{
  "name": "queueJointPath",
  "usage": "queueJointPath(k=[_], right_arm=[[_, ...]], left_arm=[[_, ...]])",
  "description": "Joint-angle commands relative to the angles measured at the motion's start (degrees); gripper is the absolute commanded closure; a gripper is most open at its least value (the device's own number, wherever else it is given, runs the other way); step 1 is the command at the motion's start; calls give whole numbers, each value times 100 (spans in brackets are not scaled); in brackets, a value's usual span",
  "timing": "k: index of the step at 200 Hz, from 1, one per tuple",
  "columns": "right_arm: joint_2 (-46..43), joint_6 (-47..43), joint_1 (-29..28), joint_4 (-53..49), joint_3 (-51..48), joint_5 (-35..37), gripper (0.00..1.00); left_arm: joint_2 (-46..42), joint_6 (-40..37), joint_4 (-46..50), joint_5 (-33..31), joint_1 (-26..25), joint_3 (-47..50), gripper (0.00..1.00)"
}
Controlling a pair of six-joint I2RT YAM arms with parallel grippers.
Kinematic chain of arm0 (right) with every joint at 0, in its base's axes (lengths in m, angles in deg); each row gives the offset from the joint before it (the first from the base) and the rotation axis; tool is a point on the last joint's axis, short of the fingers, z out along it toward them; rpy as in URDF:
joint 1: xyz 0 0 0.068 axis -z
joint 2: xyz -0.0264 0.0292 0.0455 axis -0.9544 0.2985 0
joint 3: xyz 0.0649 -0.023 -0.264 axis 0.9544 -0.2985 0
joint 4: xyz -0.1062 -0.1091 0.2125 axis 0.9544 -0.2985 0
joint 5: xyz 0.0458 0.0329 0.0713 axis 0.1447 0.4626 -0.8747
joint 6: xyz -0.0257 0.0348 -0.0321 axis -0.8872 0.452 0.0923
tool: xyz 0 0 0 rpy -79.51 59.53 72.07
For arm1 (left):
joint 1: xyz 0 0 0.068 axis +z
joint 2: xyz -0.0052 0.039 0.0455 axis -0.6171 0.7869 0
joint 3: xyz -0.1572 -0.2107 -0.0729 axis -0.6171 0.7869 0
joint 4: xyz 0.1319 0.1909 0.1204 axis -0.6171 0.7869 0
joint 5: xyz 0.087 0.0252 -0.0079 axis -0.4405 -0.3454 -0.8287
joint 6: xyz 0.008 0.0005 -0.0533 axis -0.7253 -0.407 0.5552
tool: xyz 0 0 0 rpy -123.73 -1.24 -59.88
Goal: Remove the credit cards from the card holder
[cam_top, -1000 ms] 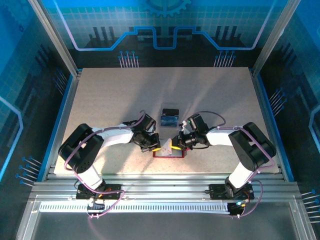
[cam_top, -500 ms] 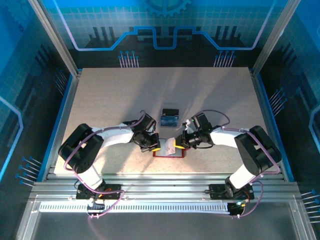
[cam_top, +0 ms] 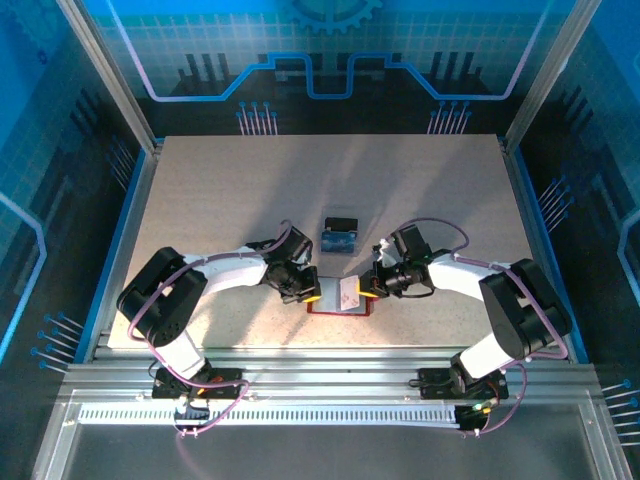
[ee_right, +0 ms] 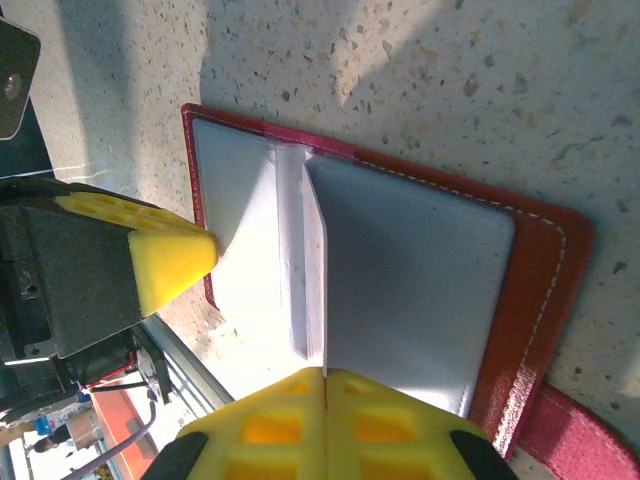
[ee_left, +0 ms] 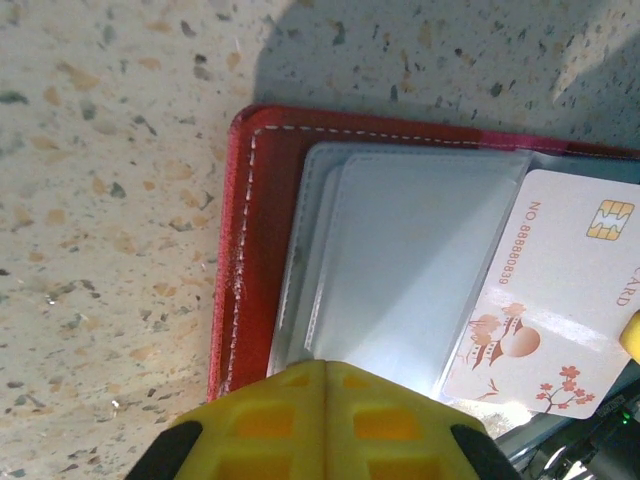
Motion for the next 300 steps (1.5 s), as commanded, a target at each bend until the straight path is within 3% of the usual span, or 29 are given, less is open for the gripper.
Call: queueJointPath(k=[1,33,86,167,300], right_arm=[[113,-81,31,-116,64,-77,96],[122,37,-22,-29,82,-102,91],[217,176,-195,52,157,-120,86],[173,282,-347,41,202,51,92],[821,-95,-780,-508,976,-9,94]], left_arm=[[-130,42,86,-77,-44,-161,87],[-296,64,104,-151,-42,-143,80],[-481,51,141,-232,-43,-128,79],[-631,16,94,-278,-9,27,79],[-1154,54,-80,-304,395,524,79]])
